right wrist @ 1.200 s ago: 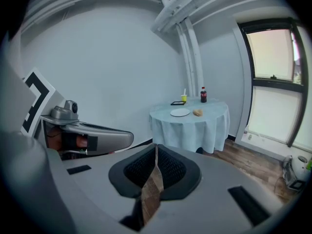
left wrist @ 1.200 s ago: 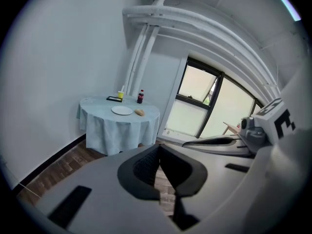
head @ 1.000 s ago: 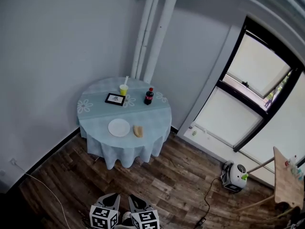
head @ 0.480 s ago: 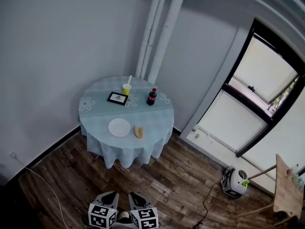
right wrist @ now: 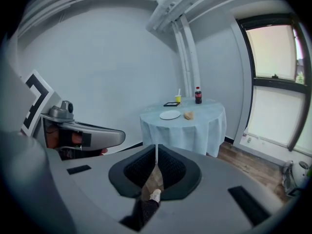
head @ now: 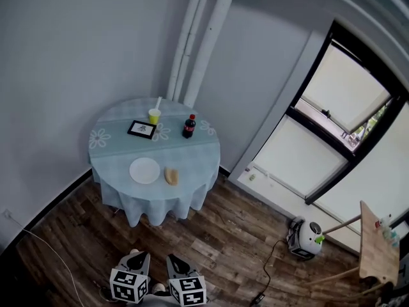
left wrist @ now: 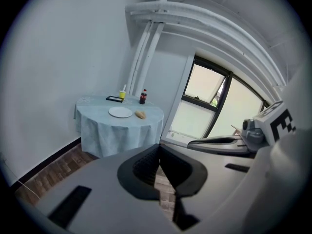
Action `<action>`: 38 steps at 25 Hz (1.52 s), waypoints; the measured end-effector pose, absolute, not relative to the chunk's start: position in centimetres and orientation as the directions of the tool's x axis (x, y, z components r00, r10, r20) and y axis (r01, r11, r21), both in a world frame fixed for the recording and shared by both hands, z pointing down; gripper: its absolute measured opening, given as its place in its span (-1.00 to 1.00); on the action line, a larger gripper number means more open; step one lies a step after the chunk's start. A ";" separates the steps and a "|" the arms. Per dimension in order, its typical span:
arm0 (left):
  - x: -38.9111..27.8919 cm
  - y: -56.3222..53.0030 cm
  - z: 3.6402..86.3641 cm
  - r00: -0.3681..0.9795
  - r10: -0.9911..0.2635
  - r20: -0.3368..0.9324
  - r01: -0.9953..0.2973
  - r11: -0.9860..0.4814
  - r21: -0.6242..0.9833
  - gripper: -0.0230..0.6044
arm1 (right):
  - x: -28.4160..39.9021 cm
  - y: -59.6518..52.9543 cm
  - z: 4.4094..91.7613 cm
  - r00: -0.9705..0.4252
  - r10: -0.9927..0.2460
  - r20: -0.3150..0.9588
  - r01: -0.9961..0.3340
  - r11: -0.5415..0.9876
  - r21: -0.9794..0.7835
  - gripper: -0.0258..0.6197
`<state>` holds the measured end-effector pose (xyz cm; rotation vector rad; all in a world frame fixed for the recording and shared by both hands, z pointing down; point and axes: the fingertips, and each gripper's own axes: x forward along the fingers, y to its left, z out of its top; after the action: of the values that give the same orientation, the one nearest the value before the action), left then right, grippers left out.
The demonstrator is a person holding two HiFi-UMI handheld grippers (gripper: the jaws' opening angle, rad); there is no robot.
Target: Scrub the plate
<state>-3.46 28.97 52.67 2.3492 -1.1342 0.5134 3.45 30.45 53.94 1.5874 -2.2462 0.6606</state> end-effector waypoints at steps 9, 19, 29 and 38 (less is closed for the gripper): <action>-3.1 23.8 52.7 0.595 -0.610 0.523 -0.796 -0.539 0.276 -0.90 | 4.2 25.6 54.1 -0.334 -0.791 0.512 -0.942 0.259 -0.214 -0.80; -3.2 16.9 52.6 0.607 -0.600 0.521 -0.788 -0.538 0.299 -0.90 | 3.8 19.3 54.2 -0.355 -0.775 0.522 -0.933 0.257 -0.253 -0.80; -4.4 11.0 52.4 0.631 -0.577 0.518 -0.767 -0.562 0.309 -0.90 | 2.4 13.9 54.2 -0.325 -0.770 0.549 -0.943 0.220 -0.250 -0.80; -6.7 5.1 52.9 0.668 -0.539 0.513 -0.732 -0.601 0.321 -0.90 | 0.7 8.9 54.6 -0.275 -0.787 0.552 -0.956 0.165 -0.241 -0.80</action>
<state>-6.72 5.12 52.92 2.3704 -0.9837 0.5017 0.67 8.88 54.60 1.6725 -2.1470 0.8016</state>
